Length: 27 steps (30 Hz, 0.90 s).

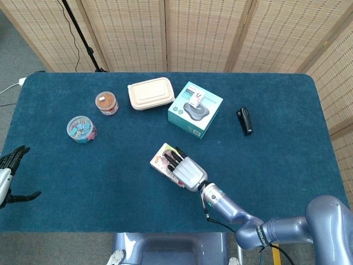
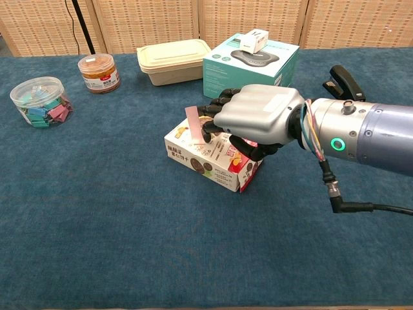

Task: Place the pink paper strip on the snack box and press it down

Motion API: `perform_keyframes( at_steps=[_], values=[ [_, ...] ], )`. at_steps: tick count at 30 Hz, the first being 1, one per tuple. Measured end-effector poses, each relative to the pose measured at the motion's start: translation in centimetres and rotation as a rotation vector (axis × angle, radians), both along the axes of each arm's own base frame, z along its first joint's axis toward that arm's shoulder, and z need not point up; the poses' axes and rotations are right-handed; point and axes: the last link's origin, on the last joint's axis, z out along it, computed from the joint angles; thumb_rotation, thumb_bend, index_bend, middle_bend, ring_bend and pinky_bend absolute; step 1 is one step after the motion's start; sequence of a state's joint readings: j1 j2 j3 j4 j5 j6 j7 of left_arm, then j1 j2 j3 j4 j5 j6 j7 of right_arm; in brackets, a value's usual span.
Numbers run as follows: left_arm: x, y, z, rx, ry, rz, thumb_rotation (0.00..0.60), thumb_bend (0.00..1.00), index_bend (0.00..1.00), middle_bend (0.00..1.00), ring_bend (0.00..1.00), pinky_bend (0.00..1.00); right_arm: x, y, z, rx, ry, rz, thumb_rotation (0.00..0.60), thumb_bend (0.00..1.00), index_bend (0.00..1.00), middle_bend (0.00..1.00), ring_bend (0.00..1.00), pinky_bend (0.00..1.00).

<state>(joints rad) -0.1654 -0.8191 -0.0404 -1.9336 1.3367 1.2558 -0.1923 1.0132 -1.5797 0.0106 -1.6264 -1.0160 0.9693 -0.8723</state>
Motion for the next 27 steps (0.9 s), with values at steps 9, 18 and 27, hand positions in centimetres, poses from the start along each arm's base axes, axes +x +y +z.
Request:
perform_keyframes(
  at_steps=[9, 18, 27],
  values=[
    [-0.1, 0.0, 0.0, 0.001, -0.003, 0.002, 0.600, 0.10, 0.00, 0.00, 0.00, 0.00, 0.7, 0.0, 0.3, -0.009, -0.030, 0.001, 0.600, 0.87, 0.23, 0.00, 0.00, 0.00],
    [-0.1, -0.1, 0.1, 0.001, -0.004, 0.003, 0.600, 0.10, 0.00, 0.00, 0.00, 0.00, 1.5, 0.3, -1.0, 0.004, -0.043, -0.005, 0.600, 0.87, 0.23, 0.00, 0.00, 0.00],
    [-0.2, -0.1, 0.2, 0.003, -0.012, 0.003, 0.600, 0.10, 0.00, 0.00, 0.00, 0.00, 1.2, -0.2, -1.1, -0.024, -0.016, 0.000, 0.600, 0.87, 0.25, 0.00, 0.00, 0.00]
  ],
)
